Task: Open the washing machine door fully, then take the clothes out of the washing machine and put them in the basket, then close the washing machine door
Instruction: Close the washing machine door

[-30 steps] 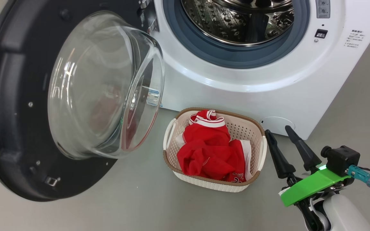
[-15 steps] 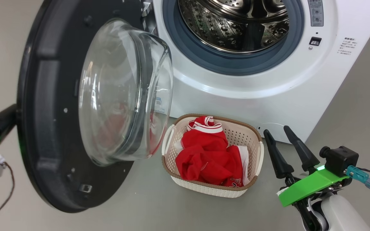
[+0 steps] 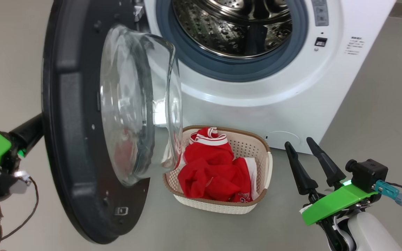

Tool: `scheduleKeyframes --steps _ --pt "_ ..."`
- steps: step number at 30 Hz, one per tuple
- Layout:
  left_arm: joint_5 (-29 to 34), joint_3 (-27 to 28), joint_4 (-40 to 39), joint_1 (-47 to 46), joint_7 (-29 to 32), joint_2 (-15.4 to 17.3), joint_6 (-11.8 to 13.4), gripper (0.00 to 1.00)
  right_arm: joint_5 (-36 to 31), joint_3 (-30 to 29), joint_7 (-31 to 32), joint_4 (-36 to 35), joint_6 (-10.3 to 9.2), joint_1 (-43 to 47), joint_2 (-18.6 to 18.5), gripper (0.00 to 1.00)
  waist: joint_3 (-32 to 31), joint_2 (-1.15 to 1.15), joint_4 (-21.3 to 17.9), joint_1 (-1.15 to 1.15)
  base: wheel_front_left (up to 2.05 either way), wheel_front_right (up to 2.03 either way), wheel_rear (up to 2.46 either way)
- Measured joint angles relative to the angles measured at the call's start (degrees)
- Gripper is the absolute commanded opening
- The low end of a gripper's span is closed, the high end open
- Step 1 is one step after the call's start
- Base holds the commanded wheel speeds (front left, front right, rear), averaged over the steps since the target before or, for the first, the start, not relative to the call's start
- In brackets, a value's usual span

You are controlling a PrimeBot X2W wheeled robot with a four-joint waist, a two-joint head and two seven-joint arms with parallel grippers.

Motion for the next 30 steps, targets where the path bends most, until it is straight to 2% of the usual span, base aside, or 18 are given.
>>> scheduleKeyframes --steps 8,15,30 --pt "0.00 -1.46 -2.70 0.99 0.10 -0.60 0.71 0.00 0.00 -0.01 0.00 0.03 0.00 0.02 -0.01 1.00 -0.33 0.00 -2.81 0.00 0.00 0.00 0.00" --pt "0.01 -3.20 -4.75 1.18 0.44 -2.52 1.08 0.00 0.01 -0.29 0.00 -0.05 0.00 0.02 -0.03 1.00 -0.07 0.00 -5.40 0.00 0.00 0.00 0.00" --pt "1.65 -4.04 -4.27 0.47 -3.71 -5.36 0.44 0.00 0.01 -0.90 0.00 -0.22 0.00 0.00 0.05 1.00 1.02 0.00 -10.99 0.00 0.00 0.00 0.00"
